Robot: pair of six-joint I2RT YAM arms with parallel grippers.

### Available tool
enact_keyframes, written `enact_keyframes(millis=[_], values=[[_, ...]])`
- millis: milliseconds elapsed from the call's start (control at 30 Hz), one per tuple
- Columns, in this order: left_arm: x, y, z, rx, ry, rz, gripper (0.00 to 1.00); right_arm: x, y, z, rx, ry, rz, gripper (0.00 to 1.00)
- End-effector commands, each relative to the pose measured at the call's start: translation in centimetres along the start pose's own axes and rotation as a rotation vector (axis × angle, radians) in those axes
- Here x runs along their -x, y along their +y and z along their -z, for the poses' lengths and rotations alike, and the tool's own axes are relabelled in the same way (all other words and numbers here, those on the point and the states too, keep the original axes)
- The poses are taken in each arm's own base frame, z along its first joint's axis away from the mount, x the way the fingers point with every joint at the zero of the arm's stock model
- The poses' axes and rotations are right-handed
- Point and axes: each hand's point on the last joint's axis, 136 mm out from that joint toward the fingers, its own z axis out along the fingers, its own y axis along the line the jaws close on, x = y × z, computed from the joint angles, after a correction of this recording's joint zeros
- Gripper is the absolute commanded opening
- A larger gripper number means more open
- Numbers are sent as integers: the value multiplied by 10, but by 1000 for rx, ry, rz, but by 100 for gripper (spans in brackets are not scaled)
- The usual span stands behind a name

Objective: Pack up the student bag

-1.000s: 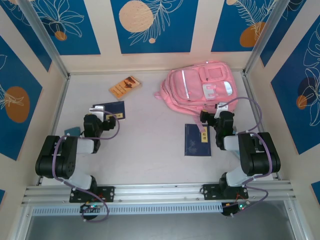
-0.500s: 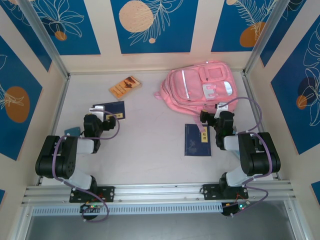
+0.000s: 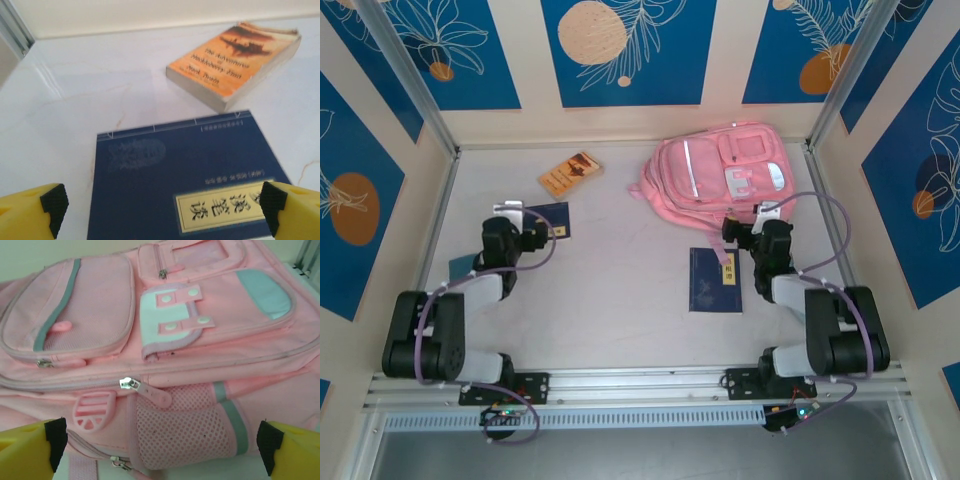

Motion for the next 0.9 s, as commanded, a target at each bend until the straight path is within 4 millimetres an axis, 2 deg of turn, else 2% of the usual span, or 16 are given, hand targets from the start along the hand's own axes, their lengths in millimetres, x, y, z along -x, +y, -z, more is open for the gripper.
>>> enact_keyframes(millis=[0,33,100,167,267,333,467,567,667,767,867], values=[[15,-3,11,-18,78,39,100,31,-3,13,-51,35,-74,99],[20,-7,14,-40,98,61,100,38,-1,15,-49,59,-116,99],[33,-14,22,-82,125,105,100,39,3,21,-57,150,-204,99],[43,-19,31,-114,153,153,100,43,16,24,-33,251,-308,99],[54,-28,41,-168,184,211,100,41,46,20,33,401,-379,99],[60,-34,47,-200,210,252,100,42,75,13,101,474,-373,99],[65,-45,54,-260,247,299,100,40,130,-12,175,569,-336,97],[65,-51,57,-292,261,312,100,46,168,-35,235,578,-313,95],[64,-51,60,-297,273,308,100,44,201,-61,288,627,-312,86],[62,-51,64,-298,280,299,100,39,221,-89,282,650,-304,82],[58,-50,66,-291,299,299,100,32,224,-120,208,637,-269,79]])
